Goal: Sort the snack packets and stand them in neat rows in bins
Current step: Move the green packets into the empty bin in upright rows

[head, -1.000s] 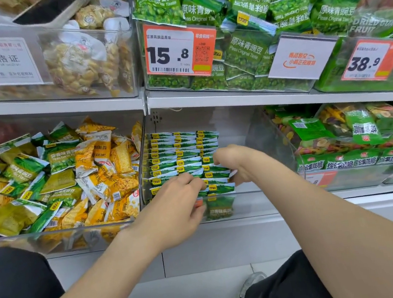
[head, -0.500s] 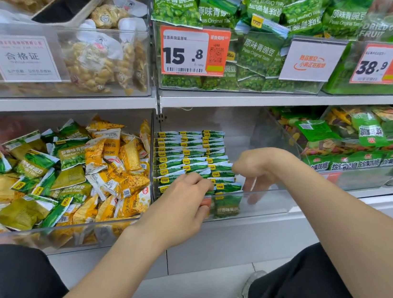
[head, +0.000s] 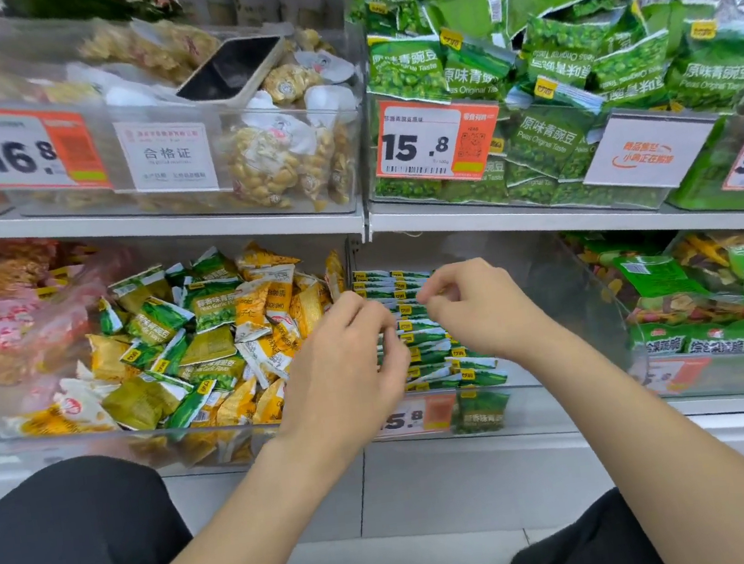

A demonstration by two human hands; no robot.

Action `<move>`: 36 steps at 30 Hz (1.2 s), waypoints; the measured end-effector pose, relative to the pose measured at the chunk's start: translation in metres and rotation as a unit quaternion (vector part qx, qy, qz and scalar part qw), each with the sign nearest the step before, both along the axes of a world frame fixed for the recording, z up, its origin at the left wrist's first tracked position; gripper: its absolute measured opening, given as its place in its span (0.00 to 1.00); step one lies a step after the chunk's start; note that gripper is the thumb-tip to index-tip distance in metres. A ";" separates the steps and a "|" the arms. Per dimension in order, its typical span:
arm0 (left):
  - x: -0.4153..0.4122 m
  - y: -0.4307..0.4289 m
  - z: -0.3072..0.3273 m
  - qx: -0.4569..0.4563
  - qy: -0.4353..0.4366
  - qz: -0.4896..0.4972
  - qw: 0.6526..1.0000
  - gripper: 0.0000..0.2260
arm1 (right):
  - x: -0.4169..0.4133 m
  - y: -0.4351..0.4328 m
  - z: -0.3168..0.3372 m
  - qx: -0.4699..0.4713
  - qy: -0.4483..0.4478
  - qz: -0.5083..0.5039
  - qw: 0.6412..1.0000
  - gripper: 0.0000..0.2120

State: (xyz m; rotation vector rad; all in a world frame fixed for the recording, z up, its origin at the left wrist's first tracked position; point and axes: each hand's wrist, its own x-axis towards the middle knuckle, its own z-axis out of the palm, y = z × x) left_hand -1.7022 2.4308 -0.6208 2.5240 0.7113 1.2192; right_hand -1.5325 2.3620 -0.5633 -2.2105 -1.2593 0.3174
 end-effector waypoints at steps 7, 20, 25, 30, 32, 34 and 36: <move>-0.065 0.064 0.028 -0.094 0.011 0.189 0.977 0.03 | -0.082 0.052 -0.006 0.098 -0.043 0.115 0.988 0.12; -0.117 0.184 0.020 -0.145 0.187 0.263 0.935 0.04 | -0.153 0.149 -0.042 0.086 -0.179 0.272 0.942 0.18; -0.123 0.203 0.019 -0.164 0.216 0.258 0.927 0.01 | -0.151 0.182 -0.047 0.025 -0.215 0.247 0.945 0.33; -0.121 0.205 0.016 -0.125 0.248 0.281 0.919 0.08 | -0.147 0.202 -0.064 -0.036 -0.322 0.251 0.912 0.45; -0.122 0.210 0.012 -0.140 0.226 0.291 0.919 0.10 | -0.147 0.206 -0.065 -0.048 -0.330 0.237 0.913 0.46; -0.124 0.213 0.011 -0.157 0.204 0.300 0.919 0.15 | -0.146 0.206 -0.061 -0.042 -0.331 0.207 0.920 0.41; -0.125 0.209 0.015 -0.169 0.181 0.301 0.921 0.18 | -0.144 0.201 -0.058 -0.008 -0.356 0.196 0.914 0.31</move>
